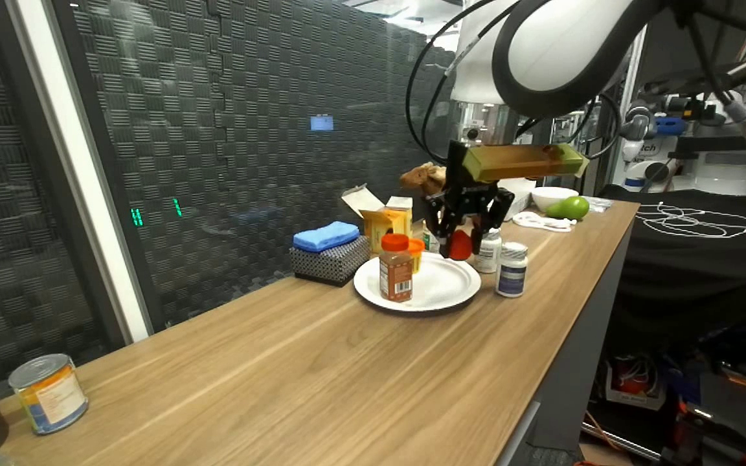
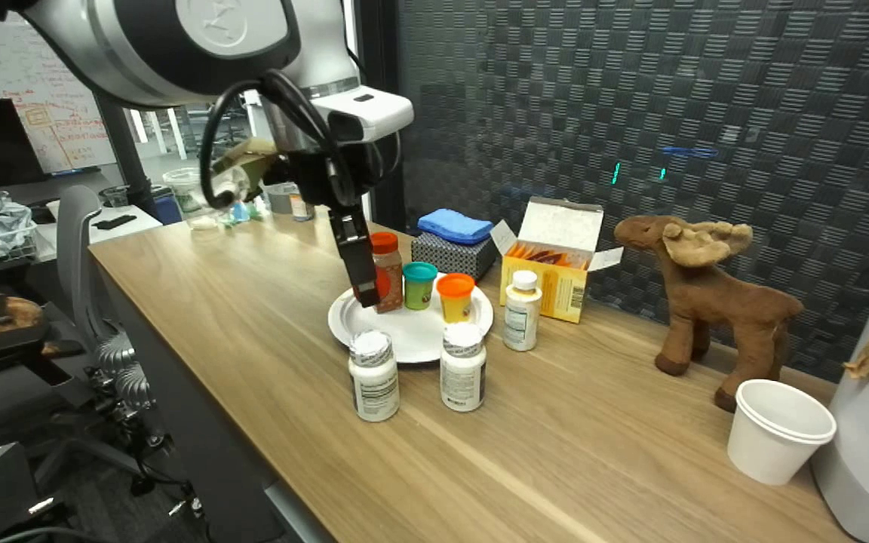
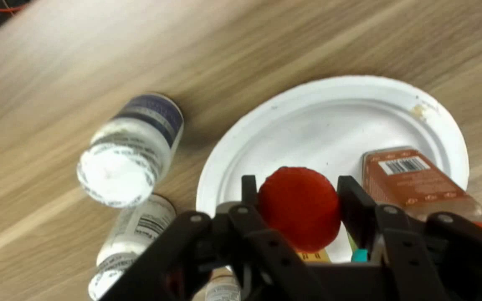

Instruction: Put the bottles on the tray

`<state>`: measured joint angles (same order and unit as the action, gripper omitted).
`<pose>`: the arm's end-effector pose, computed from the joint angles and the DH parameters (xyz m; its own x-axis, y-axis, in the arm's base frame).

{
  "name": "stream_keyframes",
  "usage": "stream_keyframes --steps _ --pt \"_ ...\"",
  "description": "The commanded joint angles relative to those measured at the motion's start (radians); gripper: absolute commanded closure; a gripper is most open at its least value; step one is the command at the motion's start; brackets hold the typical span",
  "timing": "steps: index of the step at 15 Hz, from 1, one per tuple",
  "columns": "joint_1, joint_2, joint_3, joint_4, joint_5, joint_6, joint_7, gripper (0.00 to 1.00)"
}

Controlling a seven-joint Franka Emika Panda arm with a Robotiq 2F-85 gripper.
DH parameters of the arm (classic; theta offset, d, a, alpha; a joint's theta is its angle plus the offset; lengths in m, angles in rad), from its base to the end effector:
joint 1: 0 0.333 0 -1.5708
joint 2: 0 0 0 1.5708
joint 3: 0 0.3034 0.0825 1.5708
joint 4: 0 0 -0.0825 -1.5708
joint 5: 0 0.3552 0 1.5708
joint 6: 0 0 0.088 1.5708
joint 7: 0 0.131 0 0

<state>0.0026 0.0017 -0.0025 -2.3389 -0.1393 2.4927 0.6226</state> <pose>0.5024 -0.0012 0.3322 0.8550 -0.4875 0.1767 -0.4947 -0.8691 -0.0041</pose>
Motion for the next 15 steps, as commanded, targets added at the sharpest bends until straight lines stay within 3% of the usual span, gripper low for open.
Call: stream_keyframes --steps 1,15 --pt "-0.009 0.091 -0.011 0.094 0.016 0.062 -0.055 0.74" --pt "0.005 0.23 -0.044 0.187 0.029 0.078 -0.162 0.74"
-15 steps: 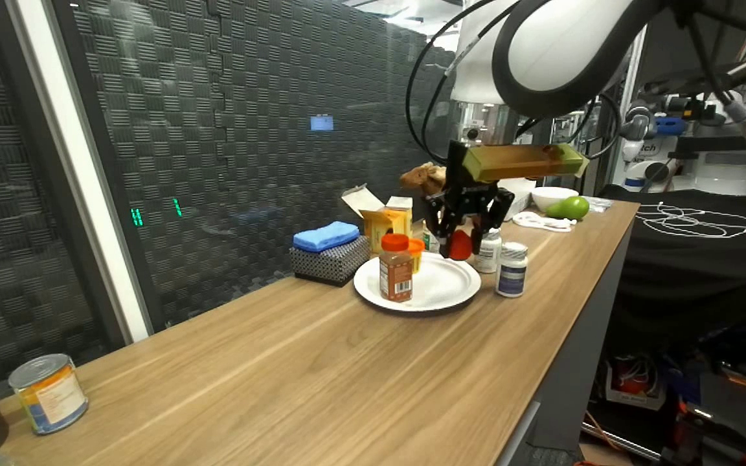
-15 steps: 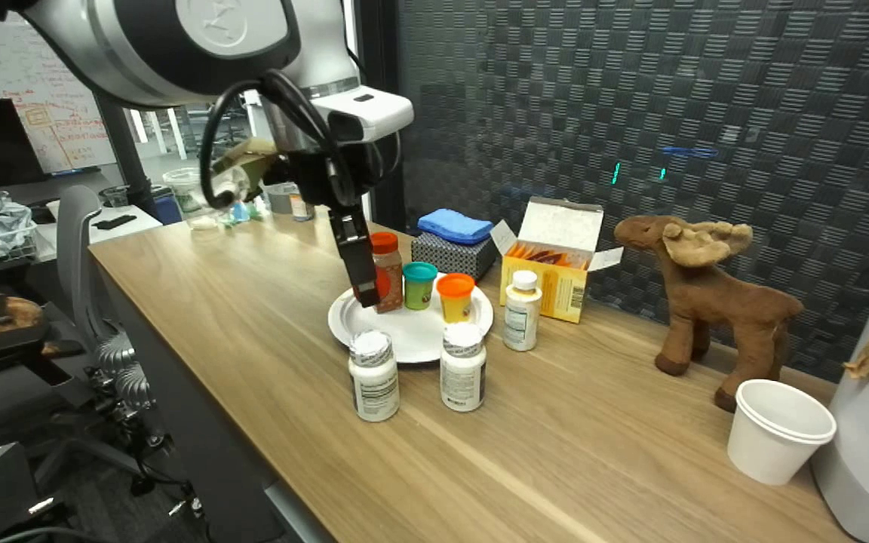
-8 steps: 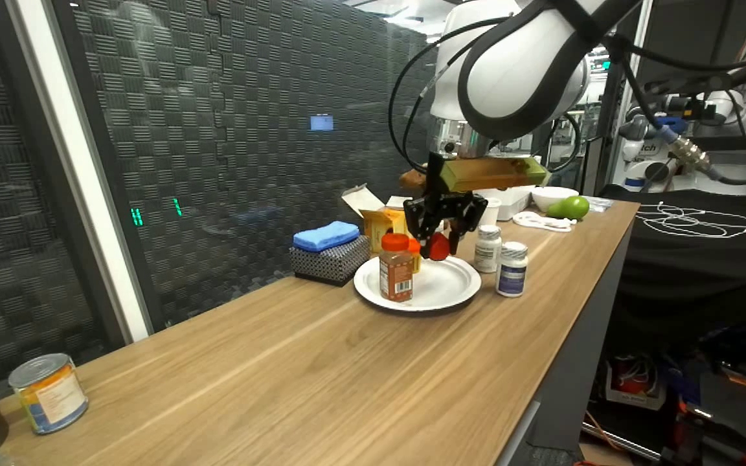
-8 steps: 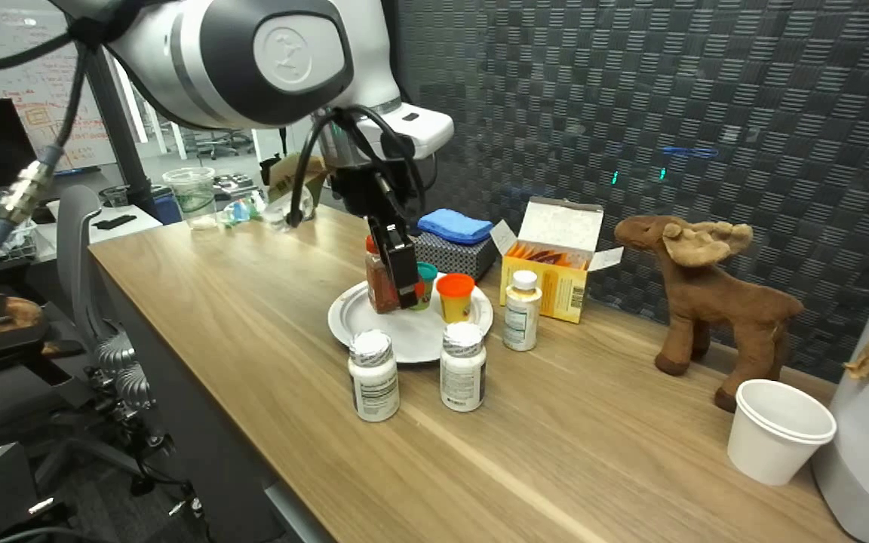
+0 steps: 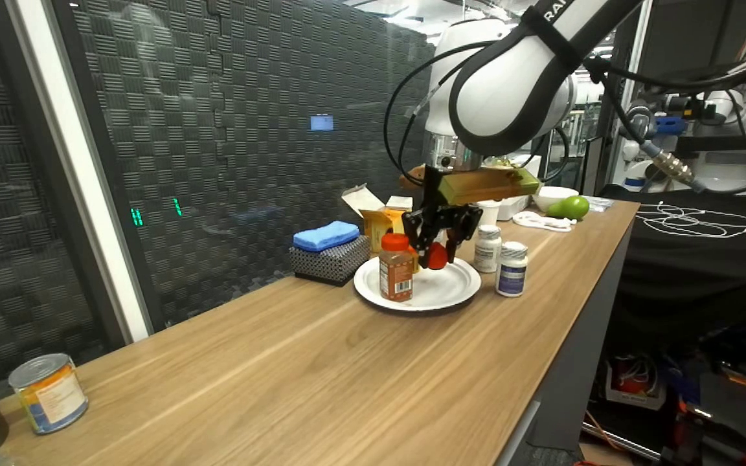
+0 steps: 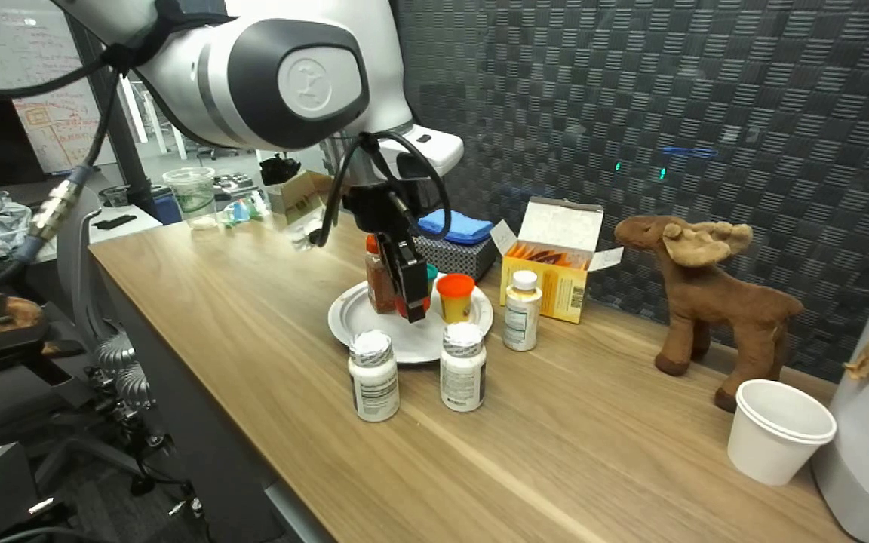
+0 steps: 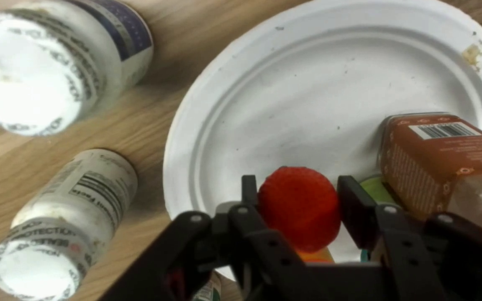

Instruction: Put the bottles on the tray

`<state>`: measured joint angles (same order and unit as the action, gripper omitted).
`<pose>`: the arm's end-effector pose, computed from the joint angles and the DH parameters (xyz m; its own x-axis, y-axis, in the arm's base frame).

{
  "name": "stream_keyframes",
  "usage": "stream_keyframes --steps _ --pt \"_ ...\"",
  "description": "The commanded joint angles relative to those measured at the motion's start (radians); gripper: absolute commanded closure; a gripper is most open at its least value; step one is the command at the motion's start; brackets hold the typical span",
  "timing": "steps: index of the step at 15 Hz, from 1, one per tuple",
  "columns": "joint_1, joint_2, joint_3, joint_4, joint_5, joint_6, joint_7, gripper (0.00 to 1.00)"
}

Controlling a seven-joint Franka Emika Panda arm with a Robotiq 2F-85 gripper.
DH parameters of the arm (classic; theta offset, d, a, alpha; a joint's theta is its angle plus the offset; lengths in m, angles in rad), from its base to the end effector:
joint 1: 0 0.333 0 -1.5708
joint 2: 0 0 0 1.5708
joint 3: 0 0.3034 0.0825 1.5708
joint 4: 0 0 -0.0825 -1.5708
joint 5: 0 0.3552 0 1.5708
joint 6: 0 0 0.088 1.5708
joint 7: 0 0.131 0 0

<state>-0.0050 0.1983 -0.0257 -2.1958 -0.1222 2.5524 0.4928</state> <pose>0.5499 -0.0168 0.2943 0.8964 -0.4066 0.1764 -0.4139 -0.9103 0.0051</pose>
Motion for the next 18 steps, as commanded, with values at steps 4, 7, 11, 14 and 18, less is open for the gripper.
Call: stream_keyframes --steps 4,7,11,14,18 --pt "0.024 0.065 -0.05 0.078 -0.027 0.014 -0.009 0.56" --pt "0.032 0.071 -0.063 0.086 -0.034 0.016 -0.013 0.17" --pt "0.03 0.035 -0.057 0.059 -0.013 0.044 -0.041 0.0" --pt "0.022 -0.011 -0.062 0.043 -0.002 0.034 -0.051 0.0" --pt "-0.009 -0.058 -0.08 0.063 0.026 -0.004 -0.066 0.0"
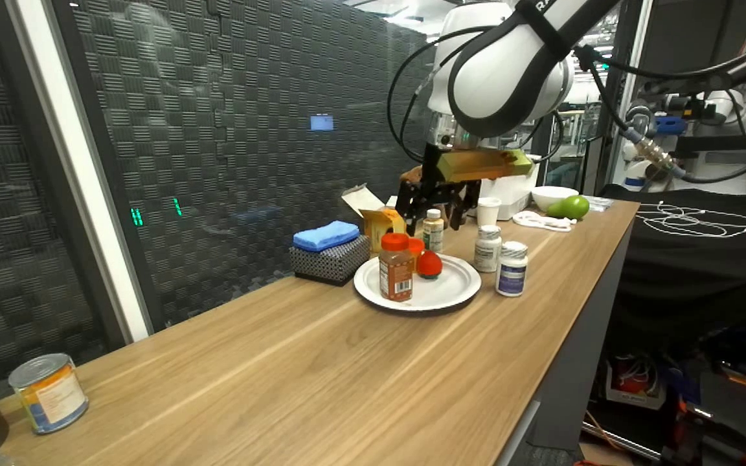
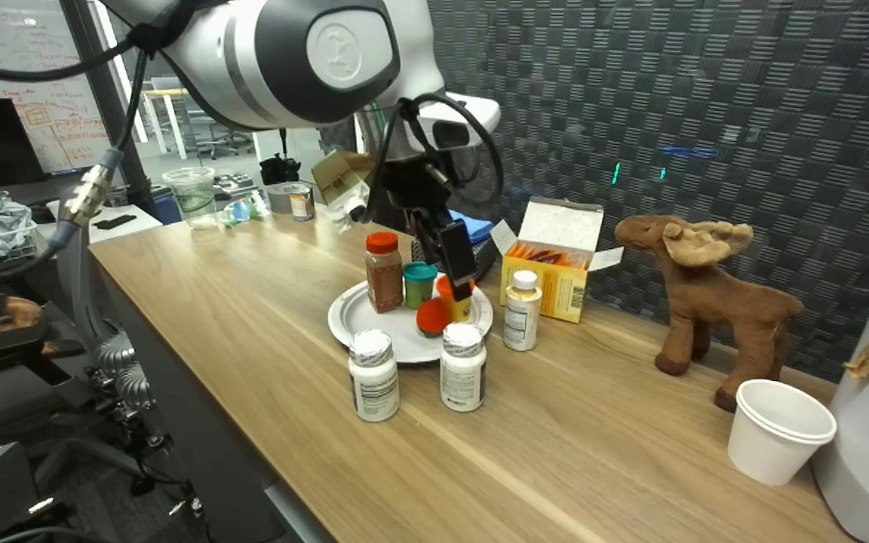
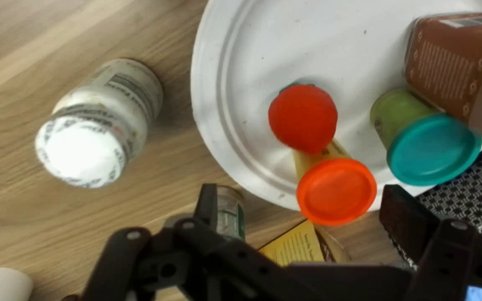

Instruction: Put the bottles on the tray

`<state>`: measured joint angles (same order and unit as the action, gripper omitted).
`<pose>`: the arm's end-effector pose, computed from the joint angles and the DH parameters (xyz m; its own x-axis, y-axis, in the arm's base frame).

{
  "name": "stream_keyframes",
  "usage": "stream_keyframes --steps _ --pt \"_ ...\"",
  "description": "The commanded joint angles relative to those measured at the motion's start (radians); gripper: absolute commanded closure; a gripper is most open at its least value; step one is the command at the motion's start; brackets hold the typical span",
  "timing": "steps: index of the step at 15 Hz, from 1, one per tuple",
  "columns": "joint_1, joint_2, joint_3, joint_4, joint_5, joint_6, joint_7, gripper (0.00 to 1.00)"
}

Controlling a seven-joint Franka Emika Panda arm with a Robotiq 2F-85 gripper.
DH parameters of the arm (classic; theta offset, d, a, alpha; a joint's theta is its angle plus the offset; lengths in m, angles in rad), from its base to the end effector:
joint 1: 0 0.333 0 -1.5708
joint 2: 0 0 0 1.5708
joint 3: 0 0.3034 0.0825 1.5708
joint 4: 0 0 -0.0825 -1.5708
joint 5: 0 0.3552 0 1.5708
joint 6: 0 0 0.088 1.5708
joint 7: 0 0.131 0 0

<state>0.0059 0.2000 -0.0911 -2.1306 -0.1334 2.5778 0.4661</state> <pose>0.5709 -0.0473 0.3241 0.8710 -0.4143 0.2640 -0.4283 -0.9036 -0.0048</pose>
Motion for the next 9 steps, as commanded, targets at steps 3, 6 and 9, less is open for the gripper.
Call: stream_keyframes --steps 3,6,9 --pt "-0.046 -0.069 -0.024 0.027 0.063 -0.051 -0.055 0.0" --pt "-0.071 -0.058 -0.017 0.084 0.123 -0.117 -0.119 0.0" --pt "-0.086 -0.035 -0.014 0.163 0.194 -0.221 -0.198 0.0"
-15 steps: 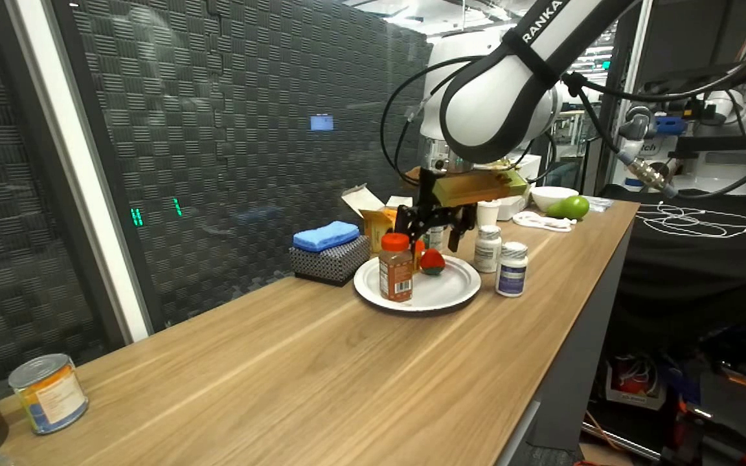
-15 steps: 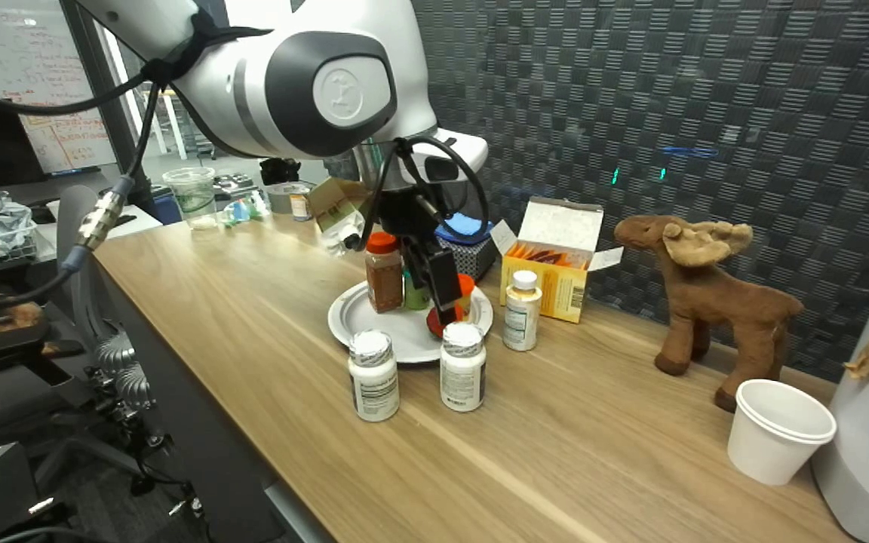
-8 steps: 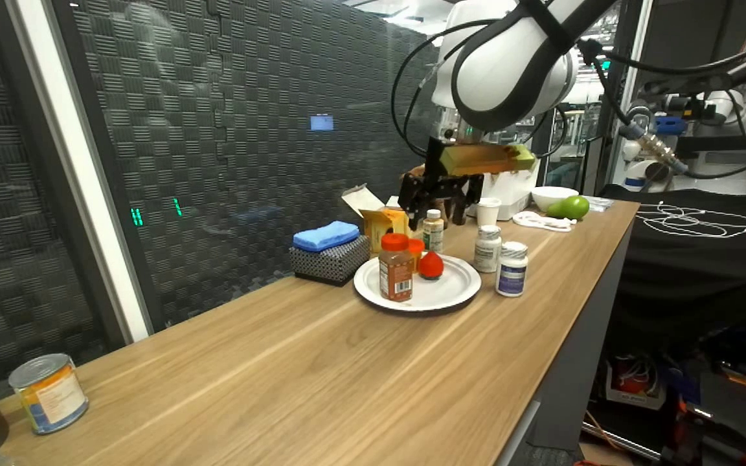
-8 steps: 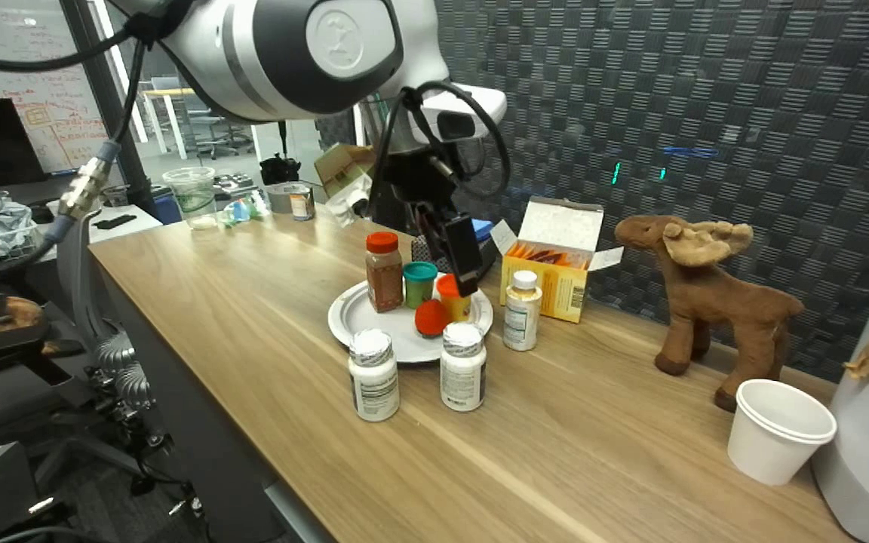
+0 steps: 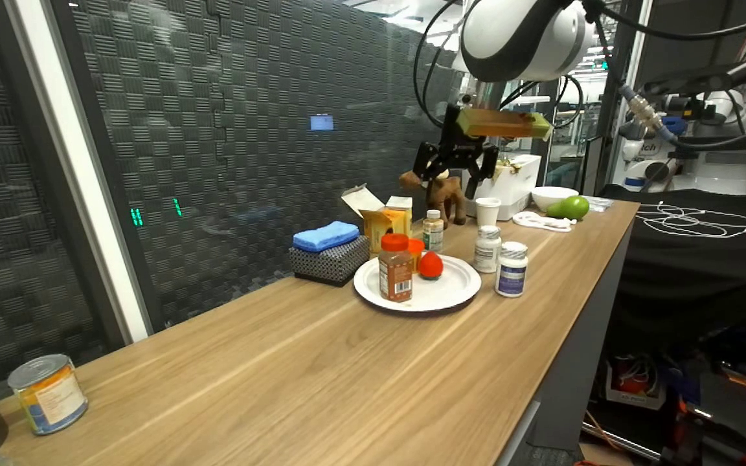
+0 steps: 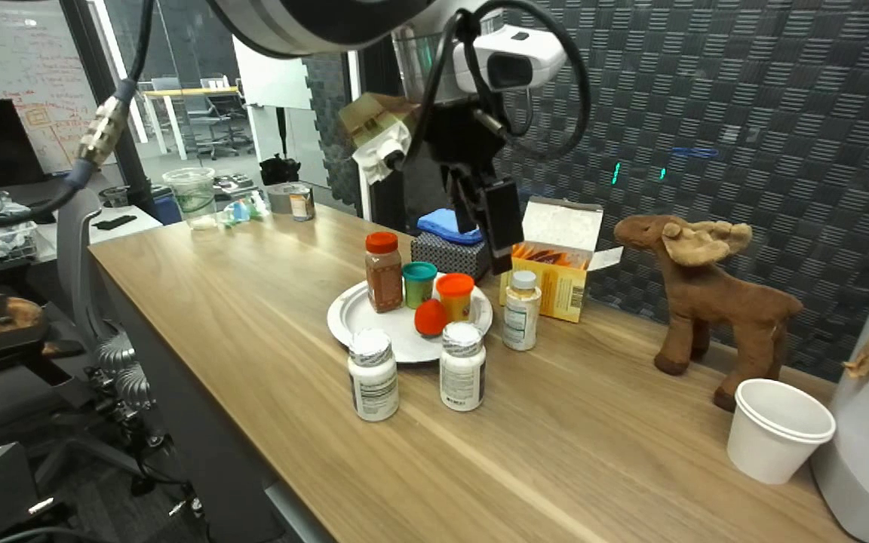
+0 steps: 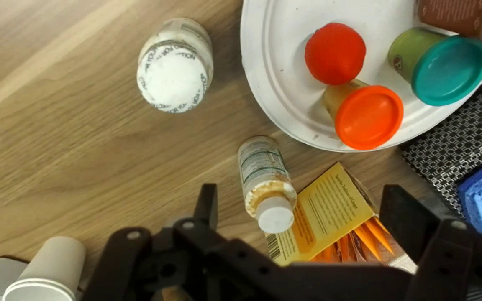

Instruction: Put the bottles on the tray

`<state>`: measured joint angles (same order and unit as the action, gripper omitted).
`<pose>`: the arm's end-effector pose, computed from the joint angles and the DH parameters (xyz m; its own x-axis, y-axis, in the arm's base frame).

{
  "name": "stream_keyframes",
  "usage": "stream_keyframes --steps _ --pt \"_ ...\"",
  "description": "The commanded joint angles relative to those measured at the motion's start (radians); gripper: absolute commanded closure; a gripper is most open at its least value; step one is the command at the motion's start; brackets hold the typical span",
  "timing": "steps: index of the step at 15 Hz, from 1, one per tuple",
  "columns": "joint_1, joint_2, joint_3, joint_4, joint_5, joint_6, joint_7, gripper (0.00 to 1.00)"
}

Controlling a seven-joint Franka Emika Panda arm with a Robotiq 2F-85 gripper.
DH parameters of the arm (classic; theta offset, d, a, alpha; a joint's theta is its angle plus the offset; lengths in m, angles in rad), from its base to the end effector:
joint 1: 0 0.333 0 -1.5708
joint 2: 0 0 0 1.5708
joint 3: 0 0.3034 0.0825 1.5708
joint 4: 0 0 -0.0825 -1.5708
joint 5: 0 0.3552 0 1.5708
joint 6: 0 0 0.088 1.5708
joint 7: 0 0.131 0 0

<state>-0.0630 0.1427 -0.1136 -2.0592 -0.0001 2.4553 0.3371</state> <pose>0.5695 -0.1003 0.3744 0.8423 -0.4812 0.2427 -0.4801 -0.8746 -0.0679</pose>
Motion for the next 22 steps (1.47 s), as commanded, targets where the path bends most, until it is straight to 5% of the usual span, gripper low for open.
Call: stream_keyframes --steps 1,12,19,22 --pt "-0.019 0.031 0.006 0.117 0.066 -0.133 -0.075 0.0" --pt "-0.025 0.256 0.002 0.391 0.057 -0.262 -0.049 0.0" --pt "-0.03 0.332 -0.001 0.466 0.056 -0.338 -0.043 0.0" --pt "-0.033 0.347 0.001 0.486 0.059 -0.368 -0.044 0.32"
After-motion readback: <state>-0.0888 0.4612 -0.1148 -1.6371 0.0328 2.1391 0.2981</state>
